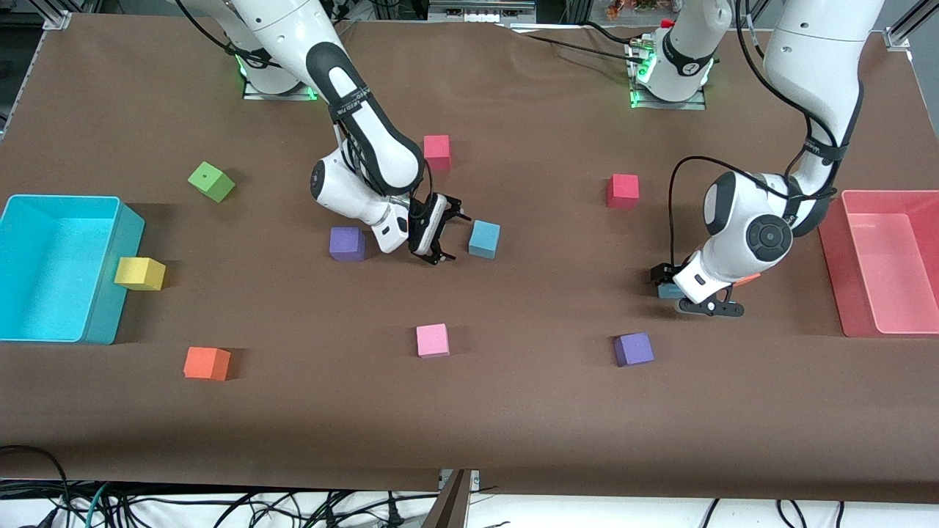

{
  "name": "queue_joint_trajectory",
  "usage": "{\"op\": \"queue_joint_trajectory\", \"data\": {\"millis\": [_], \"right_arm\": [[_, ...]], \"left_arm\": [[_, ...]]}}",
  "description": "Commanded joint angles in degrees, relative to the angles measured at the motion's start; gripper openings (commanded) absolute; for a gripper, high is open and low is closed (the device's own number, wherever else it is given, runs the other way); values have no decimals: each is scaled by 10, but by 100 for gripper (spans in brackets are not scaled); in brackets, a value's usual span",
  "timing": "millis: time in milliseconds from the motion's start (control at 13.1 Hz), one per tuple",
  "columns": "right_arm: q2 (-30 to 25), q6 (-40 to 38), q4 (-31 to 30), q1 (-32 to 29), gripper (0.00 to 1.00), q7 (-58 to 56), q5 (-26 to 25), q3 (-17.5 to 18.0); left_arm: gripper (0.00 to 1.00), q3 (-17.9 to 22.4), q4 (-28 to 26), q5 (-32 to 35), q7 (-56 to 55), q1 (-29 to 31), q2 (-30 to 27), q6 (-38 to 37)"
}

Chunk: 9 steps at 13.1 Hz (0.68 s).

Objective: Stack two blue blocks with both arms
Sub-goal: 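Carry the held cyan cube with the left gripper toward the placed cube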

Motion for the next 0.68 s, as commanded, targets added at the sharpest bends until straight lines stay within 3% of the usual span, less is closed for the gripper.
{"op": "queue_joint_trajectory", "data": {"millis": [0,152,609], "right_arm": [[4,-8,8,-7,100,-26,18,8],[4,-20,5,-7,100,-42,24,7],[5,-25,0,-8,100,-81,54,7]], "left_arm": [[35,4,-5,2,14,-5,-2,7],[0,4,-5,3,15,-4,-12,1],[0,-1,25,2,26,-5,-113,-113]]}}
